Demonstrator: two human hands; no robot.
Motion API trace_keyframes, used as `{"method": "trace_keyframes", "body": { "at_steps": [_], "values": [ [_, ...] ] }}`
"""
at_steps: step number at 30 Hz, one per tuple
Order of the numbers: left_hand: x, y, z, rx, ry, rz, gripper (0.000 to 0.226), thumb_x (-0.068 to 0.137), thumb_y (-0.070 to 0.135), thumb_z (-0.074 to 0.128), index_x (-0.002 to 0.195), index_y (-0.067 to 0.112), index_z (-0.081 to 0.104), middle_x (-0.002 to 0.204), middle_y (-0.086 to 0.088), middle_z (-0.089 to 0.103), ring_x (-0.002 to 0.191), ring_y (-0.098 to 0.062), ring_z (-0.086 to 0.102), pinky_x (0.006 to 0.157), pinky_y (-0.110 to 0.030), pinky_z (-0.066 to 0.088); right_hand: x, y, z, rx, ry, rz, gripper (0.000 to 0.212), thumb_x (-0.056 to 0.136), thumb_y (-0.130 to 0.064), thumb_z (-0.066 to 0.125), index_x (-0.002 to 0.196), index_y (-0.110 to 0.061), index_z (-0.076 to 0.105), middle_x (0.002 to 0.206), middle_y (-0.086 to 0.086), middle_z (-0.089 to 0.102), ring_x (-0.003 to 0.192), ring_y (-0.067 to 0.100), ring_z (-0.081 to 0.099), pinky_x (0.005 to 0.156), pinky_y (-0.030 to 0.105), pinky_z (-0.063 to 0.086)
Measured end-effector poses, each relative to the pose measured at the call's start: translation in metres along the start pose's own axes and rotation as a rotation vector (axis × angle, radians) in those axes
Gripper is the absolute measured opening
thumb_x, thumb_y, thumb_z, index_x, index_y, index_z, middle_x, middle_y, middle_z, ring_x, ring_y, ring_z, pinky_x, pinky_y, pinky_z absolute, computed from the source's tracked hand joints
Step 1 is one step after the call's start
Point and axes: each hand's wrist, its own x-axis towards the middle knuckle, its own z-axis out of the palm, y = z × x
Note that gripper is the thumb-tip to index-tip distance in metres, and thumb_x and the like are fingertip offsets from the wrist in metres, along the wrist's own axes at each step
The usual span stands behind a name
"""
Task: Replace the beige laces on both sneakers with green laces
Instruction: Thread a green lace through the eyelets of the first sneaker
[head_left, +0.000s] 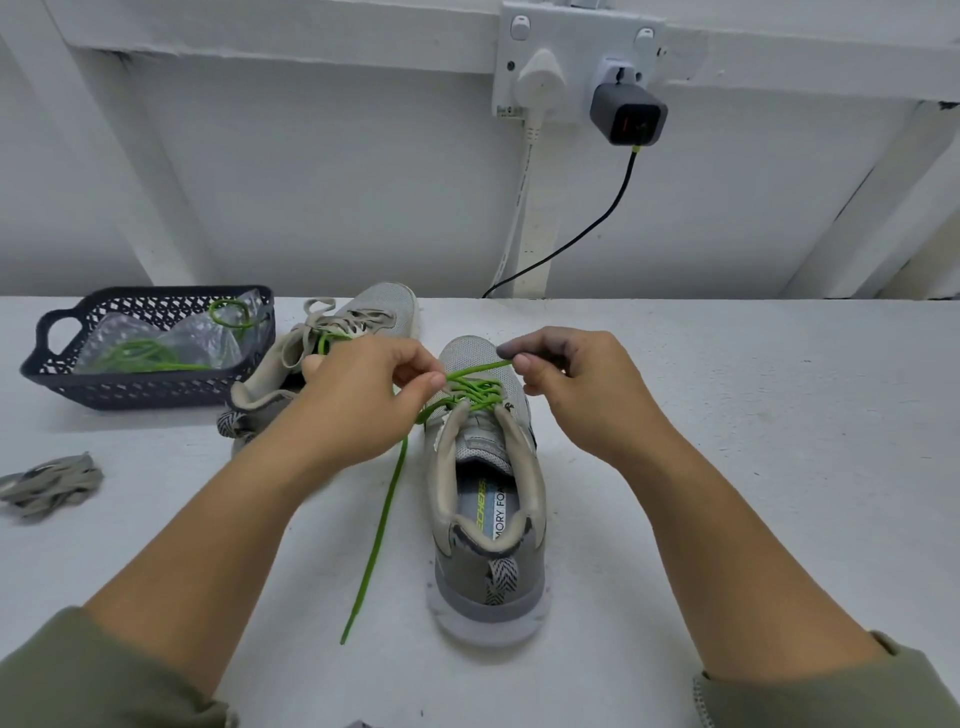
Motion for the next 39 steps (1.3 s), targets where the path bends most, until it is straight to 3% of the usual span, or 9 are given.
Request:
{"method": "trace_keyframes", "body": {
  "at_steps": [2, 4, 9, 14, 18, 21, 26, 33, 39],
  "values": [
    [0.0, 0.003, 0.003, -0.035, -0.011, 0.005, 0.003, 0.089, 0.045, 0.06, 0.09, 0.043, 0.062, 0.078, 0.025, 0.064, 0.076, 0.014, 0.055, 0.09, -0.049, 0.045, -0.002, -0.002, 0.004, 0.03, 0.004, -0.034, 0.019, 0.09, -0.014, 0.065, 0.088, -0.033, 0.068, 0.076, -0.009, 0.069, 0.068, 0.006, 0.064, 0.071, 0.027, 0.055],
    [-0.002, 0.008, 0.006, -0.124, -0.026, 0.023, 0.022, 0.086, 0.05, 0.06, 0.107, 0.045, 0.065, 0.083, 0.029, 0.067, 0.082, 0.017, 0.058, 0.091, -0.048, 0.047, -0.003, -0.003, 0.008, 0.082, 0.013, -0.052, 0.021, 0.084, -0.013, 0.072, 0.081, -0.031, 0.064, 0.069, -0.005, 0.068, 0.066, 0.011, 0.065, 0.072, 0.035, 0.057],
    [-0.004, 0.009, 0.011, -0.302, -0.052, -0.001, 0.014, 0.087, 0.023, 0.07, 0.086, 0.037, 0.074, 0.076, 0.018, 0.071, 0.074, 0.006, 0.061, 0.077, -0.028, 0.053, -0.006, -0.003, 0.006, 0.246, 0.0, 0.042, 0.023, 0.07, -0.015, 0.085, 0.08, -0.018, 0.065, 0.069, 0.0, 0.071, 0.065, 0.017, 0.068, 0.073, 0.047, 0.059],
    [-0.005, 0.012, 0.017, -0.137, -0.068, -0.037, 0.01, 0.089, 0.029, 0.063, 0.08, 0.027, 0.067, 0.072, 0.012, 0.065, 0.064, 0.008, 0.054, 0.065, -0.019, 0.041, -0.012, 0.002, 0.0, -0.225, -0.215, 0.274, 0.05, 0.066, -0.055, 0.079, 0.105, -0.03, 0.06, 0.091, -0.01, 0.067, 0.082, 0.009, 0.065, 0.065, 0.028, 0.052],
    [-0.001, 0.029, 0.026, 0.07, -0.054, -0.054, 0.011, 0.085, 0.036, 0.059, 0.079, 0.028, 0.063, 0.07, 0.012, 0.061, 0.08, -0.005, 0.058, 0.08, -0.033, 0.033, -0.015, 0.003, 0.008, -0.253, -0.157, 0.298, 0.014, 0.083, -0.034, 0.064, 0.086, -0.022, 0.071, 0.076, -0.001, 0.069, 0.07, 0.016, 0.065, 0.063, 0.03, 0.053],
    [-0.001, 0.036, 0.03, 0.201, -0.071, -0.032, 0.015, 0.089, 0.045, 0.058, 0.091, 0.035, 0.069, 0.068, 0.016, 0.054, 0.093, -0.01, 0.056, 0.08, -0.034, 0.025, -0.013, 0.007, 0.004, -0.123, -0.195, 0.366, 0.014, 0.088, -0.023, 0.06, 0.082, -0.016, 0.071, 0.078, 0.007, 0.072, 0.077, 0.024, 0.071, 0.075, 0.039, 0.06],
    [-0.004, 0.048, 0.038, 0.384, -0.014, -0.036, 0.021, 0.09, 0.049, 0.057, 0.101, 0.037, 0.07, 0.105, 0.007, 0.06, 0.106, -0.018, 0.055, 0.078, -0.037, 0.021, -0.012, 0.014, 0.001, 0.085, -0.278, 0.422, 0.011, 0.093, -0.009, 0.059, 0.09, -0.007, 0.069, 0.084, 0.011, 0.071, 0.078, 0.02, 0.069, 0.08, 0.038, 0.059],
    [-0.007, 0.045, 0.041, 0.446, 0.061, 0.016, 0.018, 0.09, 0.041, 0.054, 0.097, 0.03, 0.067, 0.093, 0.008, 0.043, 0.106, -0.021, 0.044, 0.075, -0.035, 0.017, -0.012, 0.017, -0.001, 0.221, -0.281, 0.44, 0.01, 0.092, -0.001, 0.057, 0.095, 0.0, 0.067, 0.085, 0.012, 0.069, 0.076, 0.018, 0.067, 0.075, 0.032, 0.059],
    [-0.006, 0.045, 0.036, 0.476, -0.046, 0.138, 0.014, 0.089, 0.034, 0.054, 0.098, 0.029, 0.063, 0.095, 0.01, 0.037, 0.11, -0.022, 0.035, 0.077, -0.035, 0.02, -0.012, 0.018, -0.001, 0.212, -0.282, 0.426, 0.012, 0.092, -0.002, 0.058, 0.099, 0.002, 0.067, 0.09, 0.017, 0.07, 0.076, 0.018, 0.068, 0.071, 0.03, 0.059]
  ]
}}
